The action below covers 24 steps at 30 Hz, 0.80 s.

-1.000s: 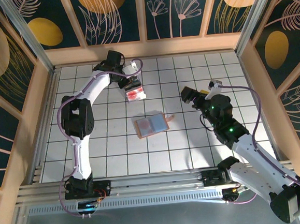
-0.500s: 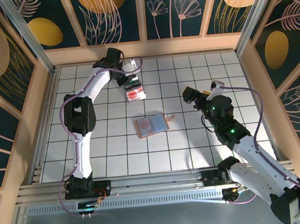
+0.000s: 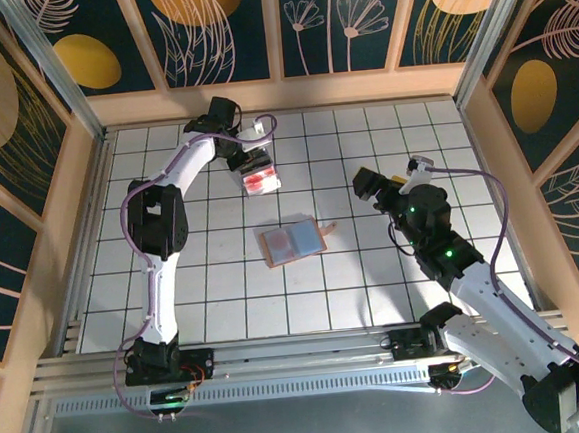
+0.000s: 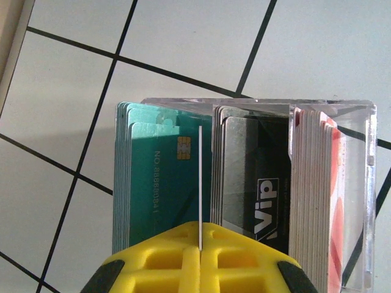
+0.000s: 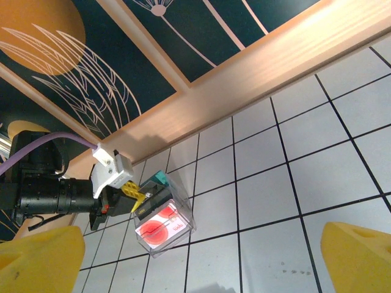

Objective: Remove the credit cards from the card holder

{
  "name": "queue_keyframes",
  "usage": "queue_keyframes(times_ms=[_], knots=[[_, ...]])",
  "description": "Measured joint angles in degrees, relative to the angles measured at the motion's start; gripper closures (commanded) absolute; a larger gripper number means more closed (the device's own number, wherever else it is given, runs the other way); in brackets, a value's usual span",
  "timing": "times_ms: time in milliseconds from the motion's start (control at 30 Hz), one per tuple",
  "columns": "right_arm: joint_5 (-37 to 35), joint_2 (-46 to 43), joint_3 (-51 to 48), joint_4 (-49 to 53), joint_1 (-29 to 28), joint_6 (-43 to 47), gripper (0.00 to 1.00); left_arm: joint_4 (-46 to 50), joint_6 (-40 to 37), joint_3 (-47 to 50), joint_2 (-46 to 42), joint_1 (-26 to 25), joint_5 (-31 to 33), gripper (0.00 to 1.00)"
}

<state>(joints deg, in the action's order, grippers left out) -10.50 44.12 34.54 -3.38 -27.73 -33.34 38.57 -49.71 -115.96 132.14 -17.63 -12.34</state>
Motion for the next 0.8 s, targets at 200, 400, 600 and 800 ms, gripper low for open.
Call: queue_keyframes(times_ms=[200,400,600,800], knots=[[0.0,0.0,0.0,0.0,0.0,0.0,0.01,1.0,-1.3,0.2,0.0,0.0,-1.9,1.0],[0.0,-0.4,0.0,0.0,0.0,-0.2,0.01,1.3,-2.7,2.4,-0.6,0.2,-4.1,1.0],[0.0,-0.6,0.0,0.0,0.0,-0.2,0.01,2.0,-3.3,6.4,-3.2,0.2,-5.7,0.99],[0.0,-1.1,0.0,0.0,-0.1,-0.2,0.01,3.3,-2.8,6.4,-3.5,0.2,-5.7,0.81]])
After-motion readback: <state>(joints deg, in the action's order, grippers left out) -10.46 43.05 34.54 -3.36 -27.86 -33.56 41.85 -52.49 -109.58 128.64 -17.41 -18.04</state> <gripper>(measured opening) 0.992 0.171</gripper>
